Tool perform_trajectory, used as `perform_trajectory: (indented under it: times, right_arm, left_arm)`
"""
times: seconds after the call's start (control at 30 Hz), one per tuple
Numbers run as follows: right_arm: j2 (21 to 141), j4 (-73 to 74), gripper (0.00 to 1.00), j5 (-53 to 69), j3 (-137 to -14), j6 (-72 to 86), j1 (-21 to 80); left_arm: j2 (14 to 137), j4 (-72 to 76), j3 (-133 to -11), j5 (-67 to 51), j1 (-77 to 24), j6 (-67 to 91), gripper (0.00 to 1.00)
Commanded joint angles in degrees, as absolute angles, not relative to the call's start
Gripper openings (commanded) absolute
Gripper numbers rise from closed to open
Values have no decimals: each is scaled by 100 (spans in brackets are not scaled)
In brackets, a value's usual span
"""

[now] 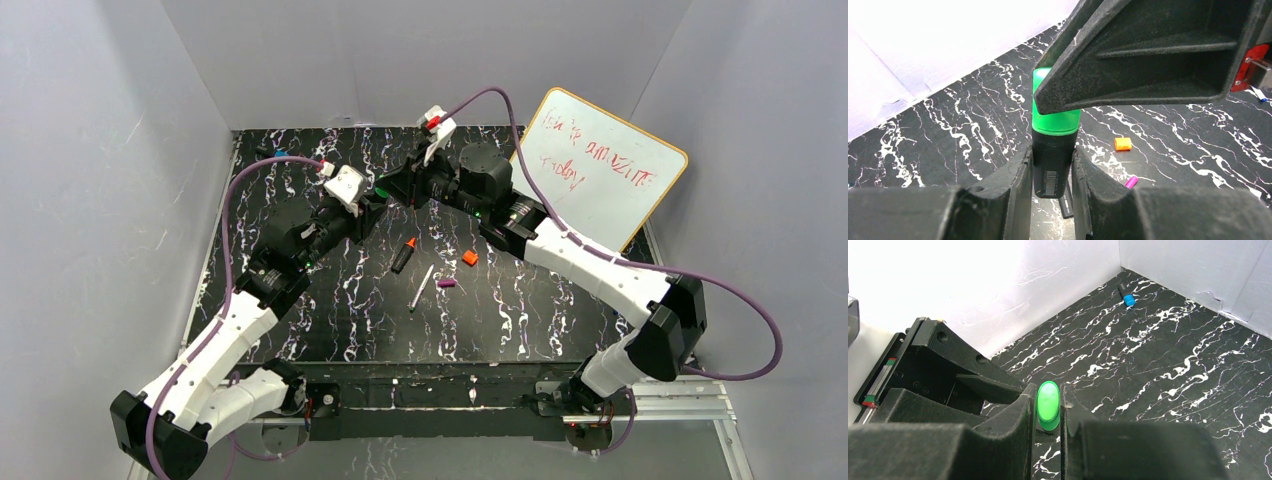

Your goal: Insert the pens into the pen caps

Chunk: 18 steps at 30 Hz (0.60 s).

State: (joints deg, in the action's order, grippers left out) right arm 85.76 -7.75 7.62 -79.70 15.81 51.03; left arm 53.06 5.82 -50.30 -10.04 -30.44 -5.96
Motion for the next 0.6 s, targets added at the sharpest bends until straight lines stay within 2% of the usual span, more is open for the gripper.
perform_trajectory:
  times: [0.0,0.57]
  right_arm:
    - [8964,299,1,1731,-7580,1725,5492]
    - [9060,389,1,1851,-7384,1696,5581]
  left_arm:
    - [5078,2065,-5712,-1072,-3040,-665,0]
    - [5080,2010,-5831,-988,-3039,-809,0]
